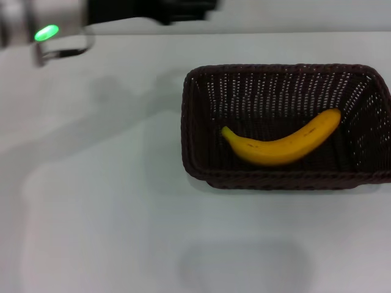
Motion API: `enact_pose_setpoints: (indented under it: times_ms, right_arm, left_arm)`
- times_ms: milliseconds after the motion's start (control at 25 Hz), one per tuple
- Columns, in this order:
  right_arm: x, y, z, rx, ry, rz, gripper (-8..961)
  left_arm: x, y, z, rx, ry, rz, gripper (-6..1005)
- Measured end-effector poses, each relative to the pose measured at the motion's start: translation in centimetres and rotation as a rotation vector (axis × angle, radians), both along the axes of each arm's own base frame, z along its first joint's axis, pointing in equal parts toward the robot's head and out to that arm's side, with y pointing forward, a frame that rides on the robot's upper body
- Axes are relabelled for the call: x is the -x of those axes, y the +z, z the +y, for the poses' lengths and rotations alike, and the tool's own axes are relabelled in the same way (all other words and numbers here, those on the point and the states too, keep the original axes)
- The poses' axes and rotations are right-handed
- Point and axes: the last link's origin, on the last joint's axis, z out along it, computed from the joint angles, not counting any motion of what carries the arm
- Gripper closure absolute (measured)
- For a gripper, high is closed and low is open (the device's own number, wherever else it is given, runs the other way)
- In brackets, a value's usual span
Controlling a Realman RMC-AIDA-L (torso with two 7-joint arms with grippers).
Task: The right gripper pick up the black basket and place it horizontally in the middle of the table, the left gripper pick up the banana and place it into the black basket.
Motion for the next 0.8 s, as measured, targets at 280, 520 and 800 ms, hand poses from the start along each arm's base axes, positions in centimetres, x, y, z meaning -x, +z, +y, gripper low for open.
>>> enact_pose_setpoints:
  times_ms: [280, 520, 800]
  right_arm:
    - [0.4, -0.6, -1.2, -0.02, 0.052, 0.016, 79]
    - [1.2, -1.7, -2.7, -0.056, 0.122, 0.039, 79]
    - [1.5, -2.8, -4.0, -0.058, 0.146, 0.084, 79]
  left_arm:
    - [9.4, 2.0, -3.4, -0.296, 0.081, -0.16, 124]
    - [17.1, 1.1, -6.2, -0.509, 0.227, -0.224, 125]
    - [21.2, 0.6, -8.9, -0.702, 0.308, -0.266, 125]
